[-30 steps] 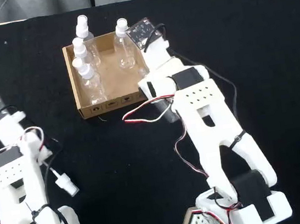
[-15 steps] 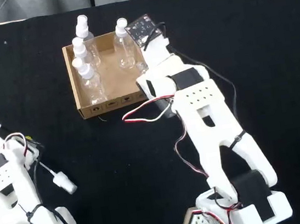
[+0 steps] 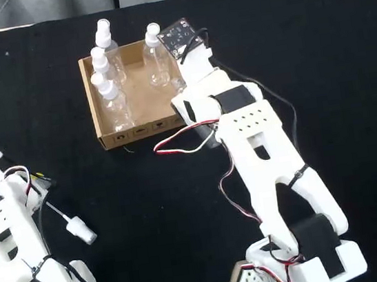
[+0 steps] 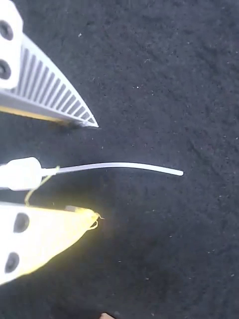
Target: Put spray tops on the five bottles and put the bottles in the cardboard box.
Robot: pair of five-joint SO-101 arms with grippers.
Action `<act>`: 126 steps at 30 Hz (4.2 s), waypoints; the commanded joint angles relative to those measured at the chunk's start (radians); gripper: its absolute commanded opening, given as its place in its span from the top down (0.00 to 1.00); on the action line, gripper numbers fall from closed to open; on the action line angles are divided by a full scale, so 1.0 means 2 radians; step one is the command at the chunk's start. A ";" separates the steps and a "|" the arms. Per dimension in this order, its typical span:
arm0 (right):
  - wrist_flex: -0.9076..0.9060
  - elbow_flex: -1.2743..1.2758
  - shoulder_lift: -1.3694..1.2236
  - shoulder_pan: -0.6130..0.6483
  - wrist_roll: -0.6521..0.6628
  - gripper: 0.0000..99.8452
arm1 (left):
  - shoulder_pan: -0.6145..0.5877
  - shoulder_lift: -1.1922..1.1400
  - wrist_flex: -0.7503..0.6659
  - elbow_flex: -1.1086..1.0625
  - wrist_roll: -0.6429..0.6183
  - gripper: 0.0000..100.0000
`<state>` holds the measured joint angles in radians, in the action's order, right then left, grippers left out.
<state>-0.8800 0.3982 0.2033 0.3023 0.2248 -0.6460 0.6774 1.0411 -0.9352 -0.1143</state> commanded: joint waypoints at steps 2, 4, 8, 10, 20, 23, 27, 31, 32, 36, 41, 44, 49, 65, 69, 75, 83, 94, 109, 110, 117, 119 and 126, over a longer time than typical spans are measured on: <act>0.015 -0.002 0.027 -0.015 -0.005 0.97 | -0.002 0.012 0.020 0.033 0.081 0.76; 0.015 -0.002 0.027 -0.015 -0.005 0.97 | -0.001 0.012 0.038 0.036 0.114 0.76; 0.015 -0.002 0.027 -0.015 -0.005 0.97 | 0.009 0.011 0.058 0.030 0.173 0.76; 0.015 -0.002 0.027 -0.015 -0.005 0.97 | 0.010 0.011 0.072 0.028 0.196 0.76; 0.015 -0.002 0.027 -0.015 -0.005 0.97 | 0.018 0.011 0.122 0.028 0.348 0.76; 0.015 -0.002 0.027 -0.015 -0.005 0.97 | 0.024 0.010 0.130 0.026 0.392 0.76; 0.015 -0.002 0.027 -0.015 -0.004 0.97 | 0.051 0.010 0.178 0.026 0.456 0.76; 0.015 -0.002 0.027 -0.016 -0.003 0.97 | 0.101 0.011 0.183 -0.006 0.493 0.76; 0.015 -0.002 0.028 -0.016 -0.003 0.97 | 0.115 0.011 0.176 -0.019 0.498 0.76; 0.015 -0.002 0.028 -0.016 -0.002 0.97 | 0.155 0.011 0.139 -0.064 0.496 0.76; 0.015 -0.003 0.028 -0.016 -0.002 0.97 | 0.160 0.012 0.120 -0.072 0.495 0.76; 0.015 -0.003 0.029 -0.016 -0.001 0.97 | 0.146 0.014 0.146 -0.044 0.495 0.76; 0.015 -0.003 0.028 -0.016 -0.001 0.97 | 0.125 0.012 0.203 0.022 0.508 0.76; 0.015 -0.003 0.028 -0.016 -0.001 0.97 | 0.033 0.012 0.077 -0.034 0.667 0.76; 0.015 -0.003 0.028 -0.016 -0.001 0.97 | 0.040 0.017 0.031 -0.088 0.664 0.76; 0.015 -0.003 0.028 -0.016 -0.001 0.97 | 0.053 0.017 0.004 -0.107 0.624 0.76; 0.015 -0.003 0.028 -0.016 -0.001 0.97 | 0.117 0.015 -0.048 -0.109 0.482 0.76; 0.015 -0.003 0.028 -0.016 -0.001 0.97 | 0.202 0.012 -0.051 -0.109 0.416 0.76; 0.015 -0.003 0.028 -0.016 -0.001 0.97 | 0.206 0.012 -0.117 -0.103 0.223 0.76; 0.015 -0.003 0.028 -0.016 -0.001 0.97 | 0.206 0.012 -0.121 -0.103 0.212 0.76; 0.015 -0.003 0.028 -0.016 -0.001 0.97 | 0.205 0.012 -0.120 -0.100 0.184 0.76; 0.015 -0.003 0.028 -0.016 -0.001 0.97 | 0.203 0.012 -0.120 -0.099 0.184 0.76; 0.015 -0.003 0.028 -0.016 -0.001 0.97 | 0.206 0.011 -0.042 -0.048 0.209 0.76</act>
<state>-0.8800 0.3982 0.2033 0.3023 0.2248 -0.2501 0.6790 0.8355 -1.1561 0.2647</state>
